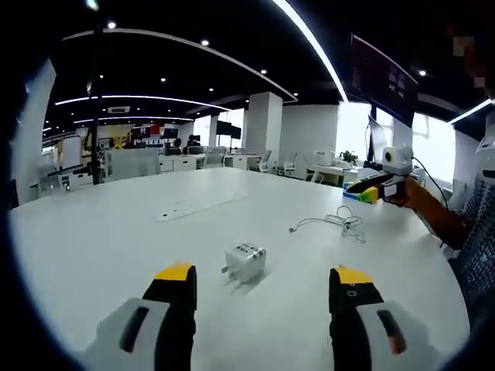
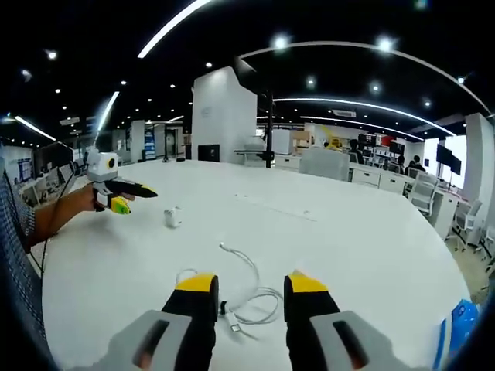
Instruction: Plug the desk Type‑C cable into the charger adapter.
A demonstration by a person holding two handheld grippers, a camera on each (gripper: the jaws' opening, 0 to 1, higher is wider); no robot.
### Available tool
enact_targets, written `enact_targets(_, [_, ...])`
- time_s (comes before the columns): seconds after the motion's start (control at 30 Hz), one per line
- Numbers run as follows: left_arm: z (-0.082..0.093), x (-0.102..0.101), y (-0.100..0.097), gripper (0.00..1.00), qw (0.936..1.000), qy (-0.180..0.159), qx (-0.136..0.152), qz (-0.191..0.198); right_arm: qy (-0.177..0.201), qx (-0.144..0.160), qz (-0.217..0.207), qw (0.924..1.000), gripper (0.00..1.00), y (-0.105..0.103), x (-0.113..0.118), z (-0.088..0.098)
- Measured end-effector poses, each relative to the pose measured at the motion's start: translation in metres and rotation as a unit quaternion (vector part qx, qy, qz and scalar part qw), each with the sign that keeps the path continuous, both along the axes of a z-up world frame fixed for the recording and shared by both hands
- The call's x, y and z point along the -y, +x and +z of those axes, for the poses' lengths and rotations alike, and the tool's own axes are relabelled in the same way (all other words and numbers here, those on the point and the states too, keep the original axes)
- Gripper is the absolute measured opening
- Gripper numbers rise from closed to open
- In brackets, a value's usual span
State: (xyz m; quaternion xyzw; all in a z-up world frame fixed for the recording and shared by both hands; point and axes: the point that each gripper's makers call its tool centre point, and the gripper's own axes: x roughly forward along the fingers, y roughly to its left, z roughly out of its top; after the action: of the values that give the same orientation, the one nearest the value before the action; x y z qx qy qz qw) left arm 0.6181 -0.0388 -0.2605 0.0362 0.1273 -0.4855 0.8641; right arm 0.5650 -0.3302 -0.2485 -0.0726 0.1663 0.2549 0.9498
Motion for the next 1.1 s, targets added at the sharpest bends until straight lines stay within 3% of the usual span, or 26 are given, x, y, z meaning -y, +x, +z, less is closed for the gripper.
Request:
enact_targets(0.3, [-0.017, 0.015, 0.005, 0.72, 0.9961, 0.06, 0.015, -0.063, -0.016, 0.011, 0.009, 0.9998, 0.34, 0.005, 0.0, 0.001])
enact_targets(0.6, [-0.018, 0.021, 0.022, 0.71, 0.9955, 0.057, 0.026, -0.071, -0.018, -0.008, 0.041, 0.9989, 0.34, 0.021, -0.006, -0.01])
enact_targets(0.8, [-0.026, 0.029, 0.028, 0.71, 0.9928, 0.055, 0.014, -0.106, -0.025, -0.038, 0.069, 0.9966, 0.33, 0.036, -0.018, -0.03])
enact_targets(1.1, [-0.046, 0.037, 0.039, 0.69, 0.9866, 0.096, 0.01, -0.132, -0.042, -0.045, 0.097, 0.9933, 0.33, 0.045, -0.032, -0.04])
